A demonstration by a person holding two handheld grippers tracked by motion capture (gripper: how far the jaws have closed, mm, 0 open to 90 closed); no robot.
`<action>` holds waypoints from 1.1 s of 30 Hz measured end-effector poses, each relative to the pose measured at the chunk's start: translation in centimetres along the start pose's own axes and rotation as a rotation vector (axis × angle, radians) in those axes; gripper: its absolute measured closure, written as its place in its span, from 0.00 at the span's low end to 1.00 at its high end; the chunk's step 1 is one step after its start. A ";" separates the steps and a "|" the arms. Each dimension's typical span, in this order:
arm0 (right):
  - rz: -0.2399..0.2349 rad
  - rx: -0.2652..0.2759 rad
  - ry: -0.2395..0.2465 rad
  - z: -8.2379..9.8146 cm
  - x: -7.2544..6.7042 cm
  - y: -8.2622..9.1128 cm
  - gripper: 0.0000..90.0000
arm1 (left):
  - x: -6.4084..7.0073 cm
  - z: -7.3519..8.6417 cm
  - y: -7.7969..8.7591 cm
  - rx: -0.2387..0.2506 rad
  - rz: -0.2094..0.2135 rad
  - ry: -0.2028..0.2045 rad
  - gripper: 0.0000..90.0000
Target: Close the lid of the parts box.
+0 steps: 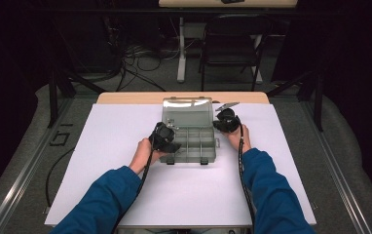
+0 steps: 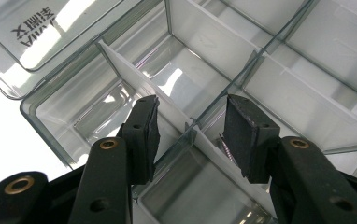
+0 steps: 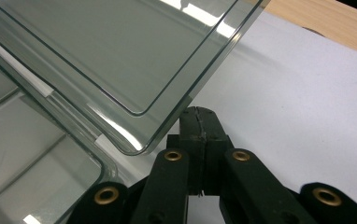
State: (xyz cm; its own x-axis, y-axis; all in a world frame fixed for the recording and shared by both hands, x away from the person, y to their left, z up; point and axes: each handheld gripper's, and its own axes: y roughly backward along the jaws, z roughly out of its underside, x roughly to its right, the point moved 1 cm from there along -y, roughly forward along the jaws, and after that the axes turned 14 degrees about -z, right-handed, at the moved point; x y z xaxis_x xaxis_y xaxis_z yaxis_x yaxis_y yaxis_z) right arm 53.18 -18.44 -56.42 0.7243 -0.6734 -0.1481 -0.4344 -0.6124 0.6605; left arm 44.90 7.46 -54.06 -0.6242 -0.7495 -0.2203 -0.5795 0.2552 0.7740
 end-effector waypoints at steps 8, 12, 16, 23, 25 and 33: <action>0.007 0.019 0.010 -0.2 0.1 0.2 1.00 | 0.0 0.0 0.0 -0.003 -0.006 -0.004 0.61; -0.005 0.036 -0.023 -0.9 0.4 0.5 1.00 | 0.0 0.0 0.0 -0.004 -0.006 -0.005 0.61; -0.004 0.038 -0.019 -1.0 0.3 0.6 1.00 | 0.0 0.0 0.0 -0.005 -0.006 -0.004 0.61; -0.009 0.058 -0.015 -1.1 0.3 0.9 1.00 | 0.0 0.0 0.0 -0.006 -0.005 -0.005 0.61; -0.008 0.069 -0.014 -1.2 0.2 1.0 1.00 | 0.0 0.0 0.0 -0.006 -0.005 -0.003 0.61; -0.011 0.087 -0.009 -1.5 0.0 1.5 1.00 | 0.1 0.0 0.0 -0.007 -0.010 -0.003 0.60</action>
State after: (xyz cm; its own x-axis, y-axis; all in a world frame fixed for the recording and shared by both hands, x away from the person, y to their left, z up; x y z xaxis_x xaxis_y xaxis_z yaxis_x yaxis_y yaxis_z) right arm 53.33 -18.81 -54.32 0.7245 -0.6700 -0.1618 -0.4718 -0.6532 0.5922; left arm 44.88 7.37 -54.06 -0.6201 -0.7501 -0.2299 -0.5820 0.2432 0.7760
